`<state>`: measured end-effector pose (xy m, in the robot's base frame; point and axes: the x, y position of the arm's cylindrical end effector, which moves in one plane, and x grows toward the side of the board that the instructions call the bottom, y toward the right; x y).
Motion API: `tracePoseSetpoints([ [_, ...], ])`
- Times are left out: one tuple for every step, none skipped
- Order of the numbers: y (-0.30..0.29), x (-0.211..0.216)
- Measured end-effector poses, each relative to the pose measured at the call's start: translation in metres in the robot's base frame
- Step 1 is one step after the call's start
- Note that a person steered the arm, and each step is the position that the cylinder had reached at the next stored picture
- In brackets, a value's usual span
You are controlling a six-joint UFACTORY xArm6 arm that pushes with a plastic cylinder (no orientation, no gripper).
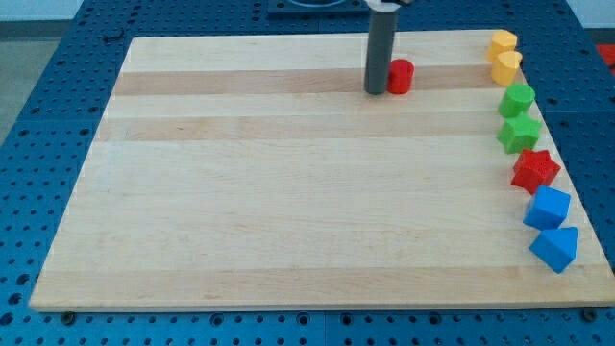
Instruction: Slide the red circle to the top right
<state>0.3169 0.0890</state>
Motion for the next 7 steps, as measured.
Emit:
tracePoseSetpoints([
  [0.019,0.000],
  [0.030,0.000],
  [0.034,-0.007],
  [0.044,-0.024],
  [0.064,-0.045],
  [0.076,-0.057],
  [0.076,-0.045],
])
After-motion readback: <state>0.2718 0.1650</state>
